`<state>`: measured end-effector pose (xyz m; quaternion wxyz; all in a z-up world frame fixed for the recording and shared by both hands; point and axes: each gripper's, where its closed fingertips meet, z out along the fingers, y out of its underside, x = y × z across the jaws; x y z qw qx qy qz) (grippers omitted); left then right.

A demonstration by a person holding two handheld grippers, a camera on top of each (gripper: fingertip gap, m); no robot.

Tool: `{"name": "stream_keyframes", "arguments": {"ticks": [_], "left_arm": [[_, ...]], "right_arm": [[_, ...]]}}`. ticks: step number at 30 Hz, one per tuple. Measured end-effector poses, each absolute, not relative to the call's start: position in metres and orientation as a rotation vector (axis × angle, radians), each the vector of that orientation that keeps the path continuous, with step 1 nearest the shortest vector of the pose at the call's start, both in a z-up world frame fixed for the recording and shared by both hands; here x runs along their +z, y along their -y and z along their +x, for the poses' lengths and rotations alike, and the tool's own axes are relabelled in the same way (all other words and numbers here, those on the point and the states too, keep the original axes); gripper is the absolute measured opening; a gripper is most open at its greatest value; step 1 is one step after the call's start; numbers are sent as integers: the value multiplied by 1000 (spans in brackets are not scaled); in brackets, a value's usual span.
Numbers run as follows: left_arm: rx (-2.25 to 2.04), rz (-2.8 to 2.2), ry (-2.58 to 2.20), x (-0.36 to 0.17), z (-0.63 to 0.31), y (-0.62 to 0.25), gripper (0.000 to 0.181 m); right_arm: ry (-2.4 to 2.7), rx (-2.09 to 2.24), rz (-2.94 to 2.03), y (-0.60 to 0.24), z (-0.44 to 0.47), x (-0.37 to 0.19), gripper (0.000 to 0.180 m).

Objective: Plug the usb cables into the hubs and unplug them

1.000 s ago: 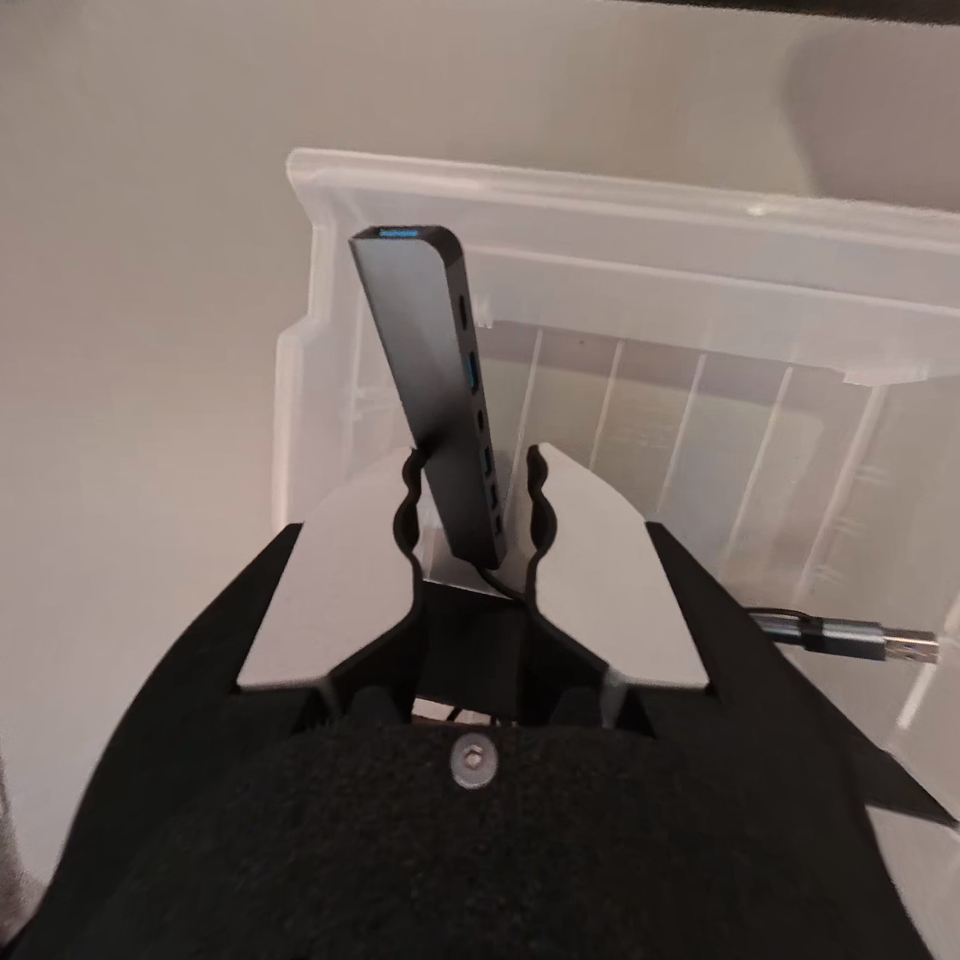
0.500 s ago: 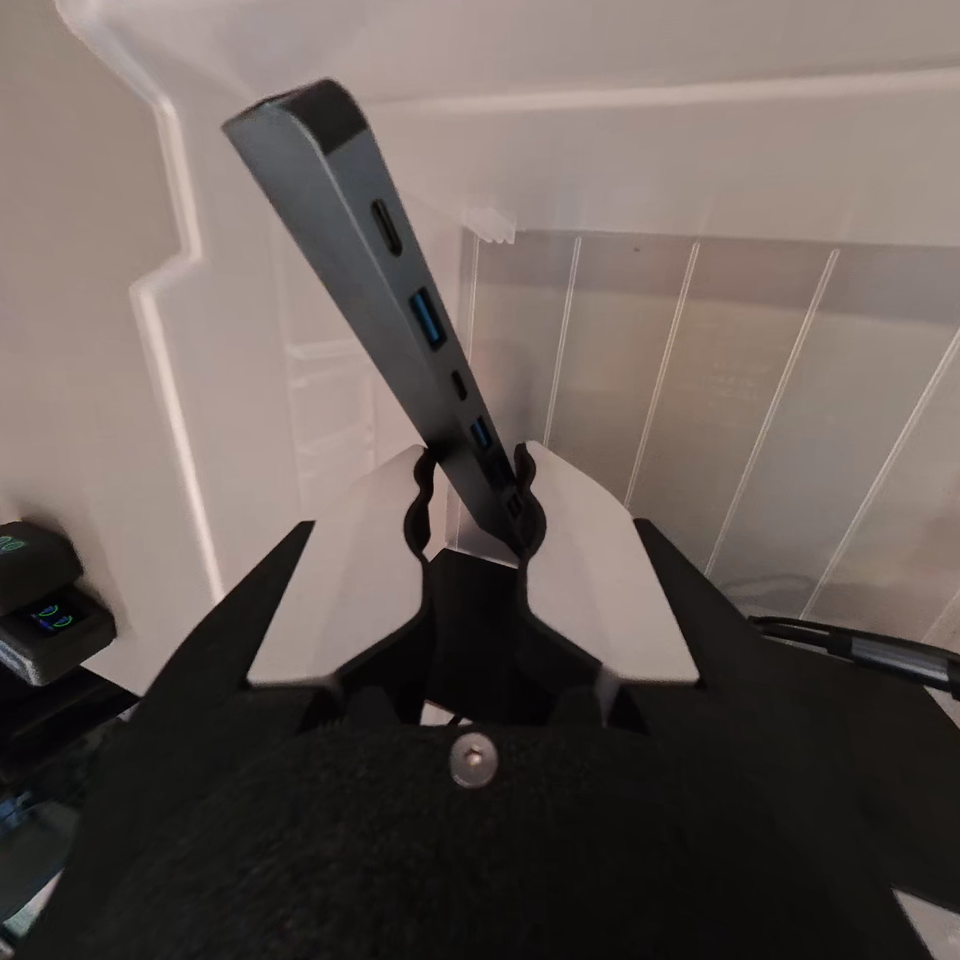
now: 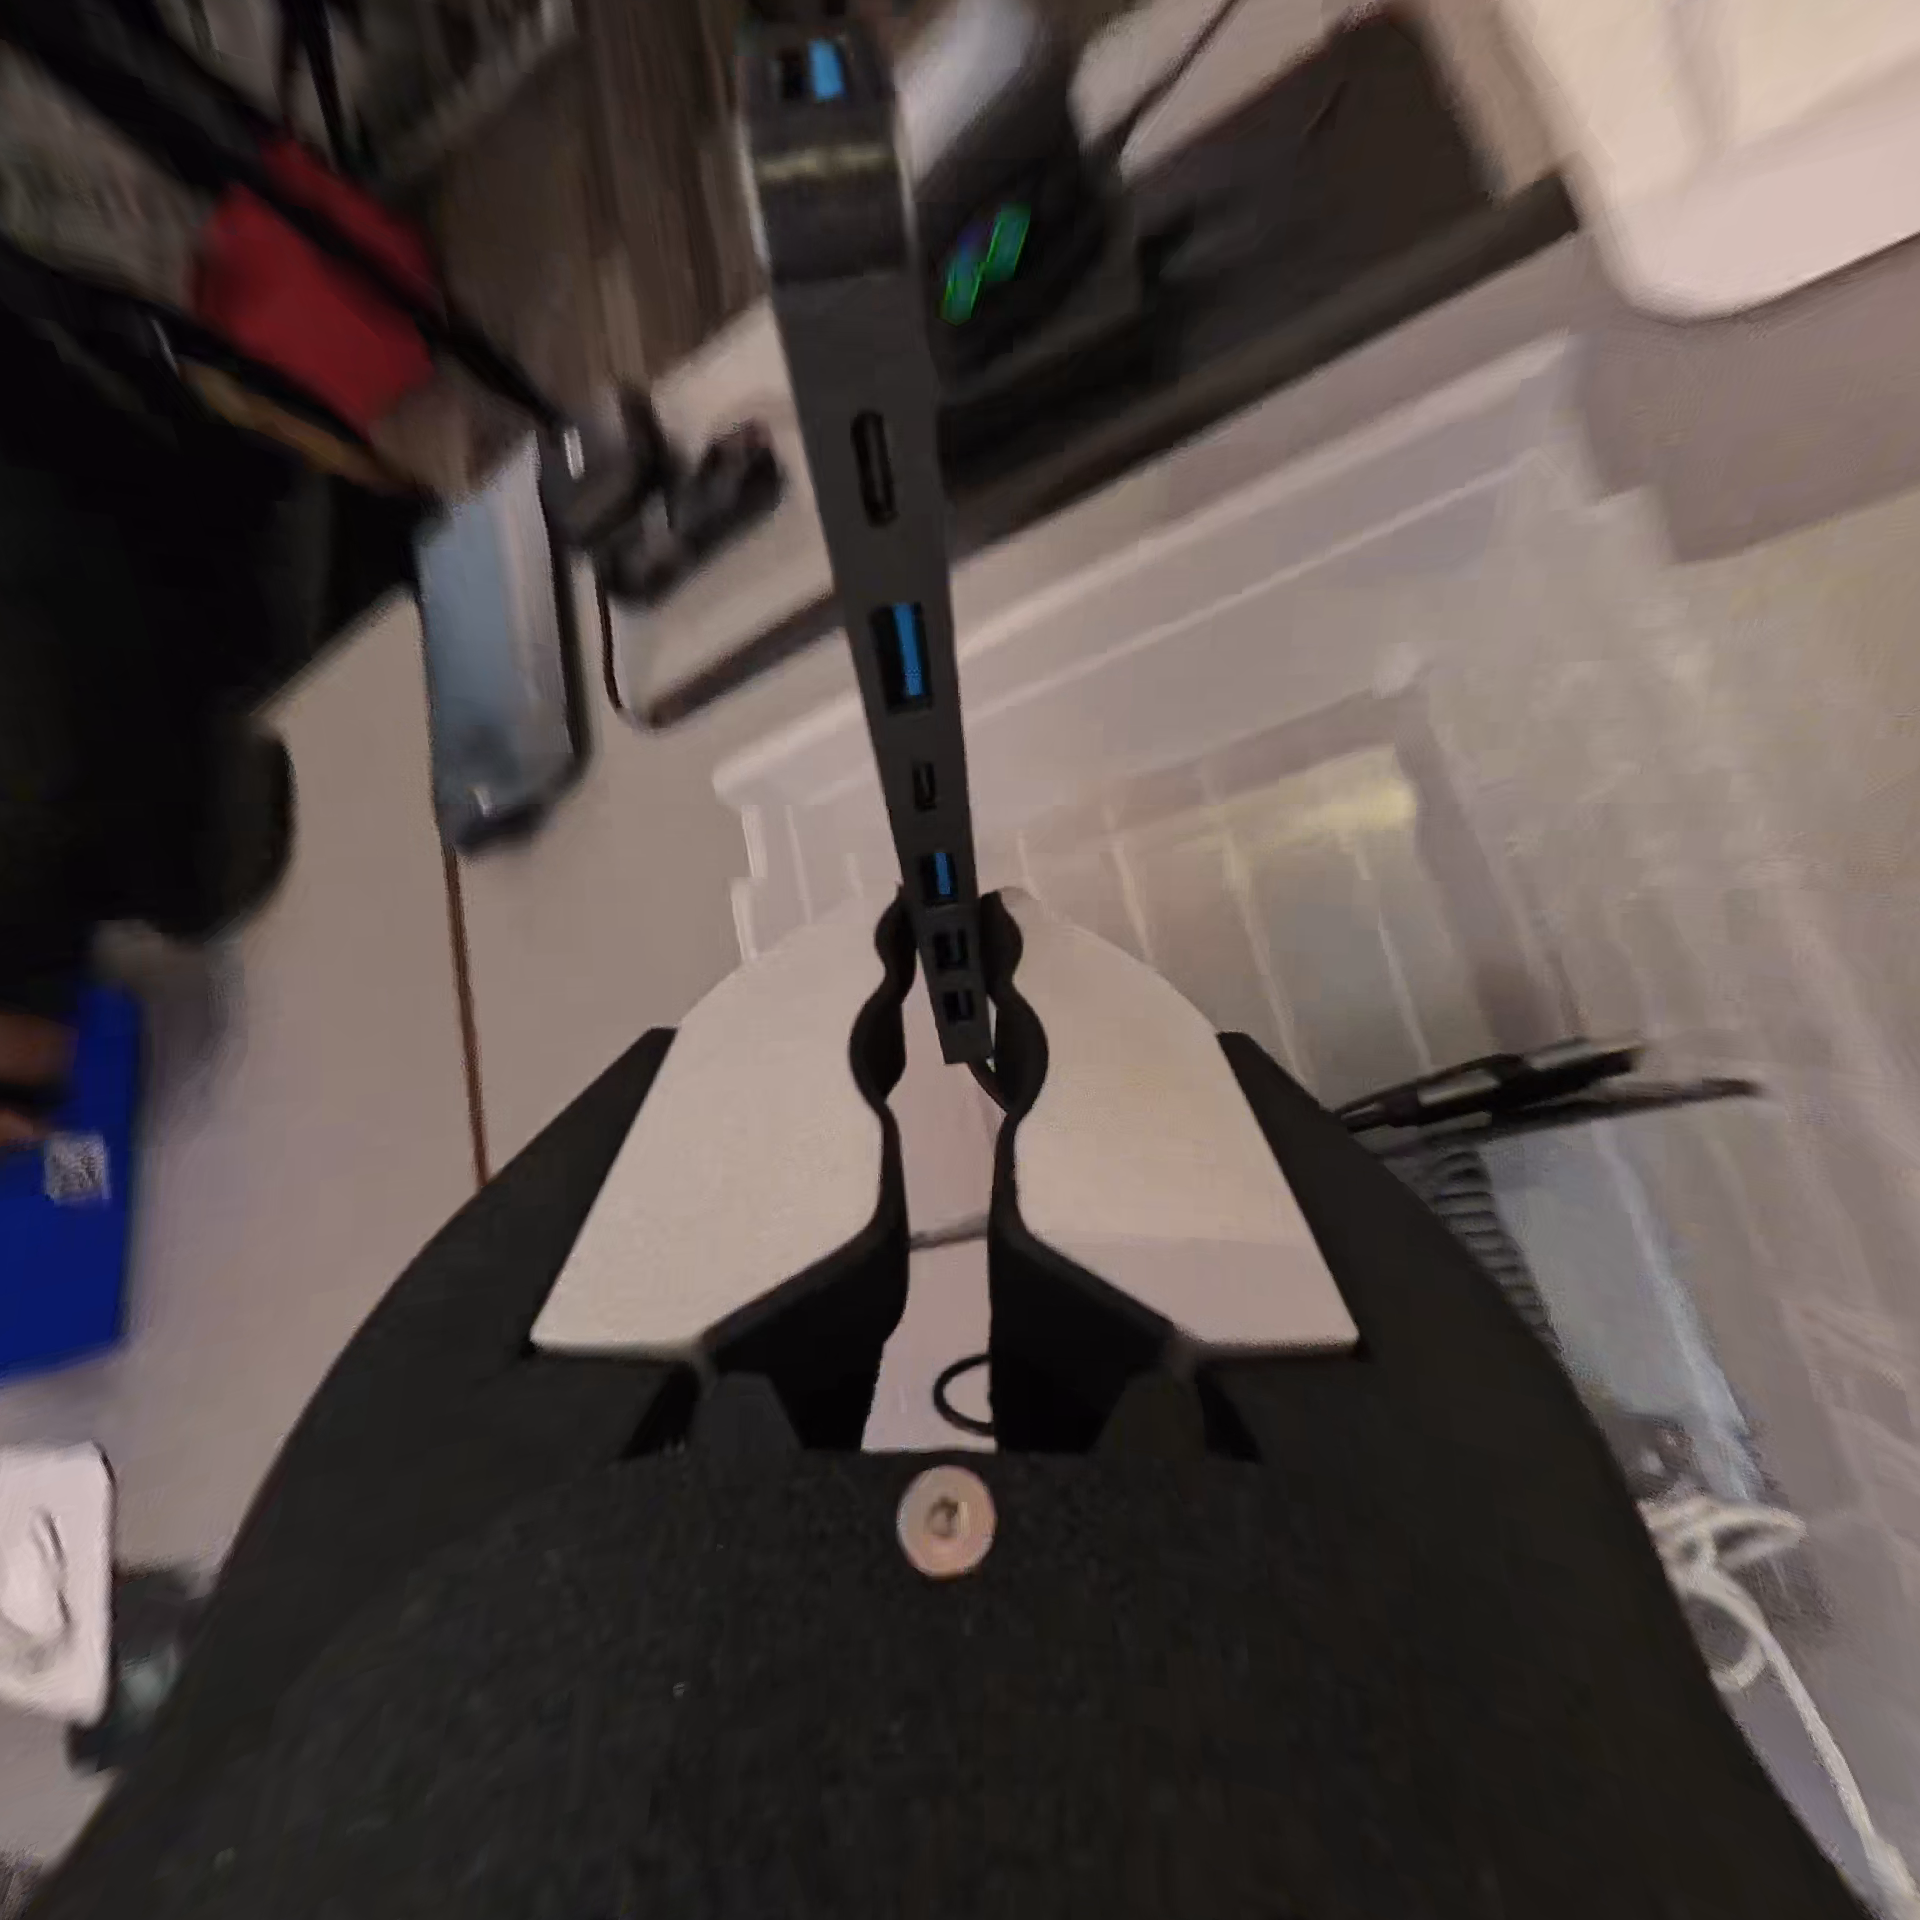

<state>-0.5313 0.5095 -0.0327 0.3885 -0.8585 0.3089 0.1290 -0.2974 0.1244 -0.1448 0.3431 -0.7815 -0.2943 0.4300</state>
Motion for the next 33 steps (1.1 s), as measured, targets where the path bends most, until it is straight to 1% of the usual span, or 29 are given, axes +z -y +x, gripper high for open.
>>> {"name": "stream_keyframes", "arguments": {"ticks": [3,5,7,9,11,14,17,20,21,22,23,26,31,33], "left_arm": [[397,-1876,-990,33,-485,-481,12],[537,-1654,-1125,68,-453,-453,11],[682,-1413,-1272,86,-415,-416,11],[822,-1192,-1376,90,-376,-376,11],[891,-1016,-1482,74,-336,-334,11],[902,-874,-1616,28,-290,-282,11],[854,-848,-1693,-16,-262,-252,11],[789,-874,-1729,-47,-243,-234,11],[777,-869,-1735,-54,-238,-229,11],[772,-868,-1736,-58,-234,-225,11],[769,-879,-1730,-60,-232,-222,11],[684,-939,-1712,-62,-231,-219,11],[372,-1165,-1628,-65,-241,-214,15],[225,-1293,-1580,-68,-253,-215,25]], "right_arm": [[724,1101,-1962,-133,-294,-131,42],[676,1097,-1891,-139,-288,-116,42],[593,1069,-1808,-149,-277,-98,43],[528,1000,-1731,-158,-262,-78,43],[467,913,-1650,-165,-246,-58,44],[405,810,-1561,-167,-229,-38,47],[357,790,-1544,-167,-219,-36,50],[324,813,-1575,-170,-216,-43,52],[317,804,-1600,-172,-215,-48,46],[297,772,-1637,-176,-211,-54,35],[277,749,-1642,-177,-205,-56,31],[279,806,-1681,-177,-203,-59,31],[246,942,-1683,-176,-206,-60,31],[249,944,-1710,-176,-206,-66,31]]}}
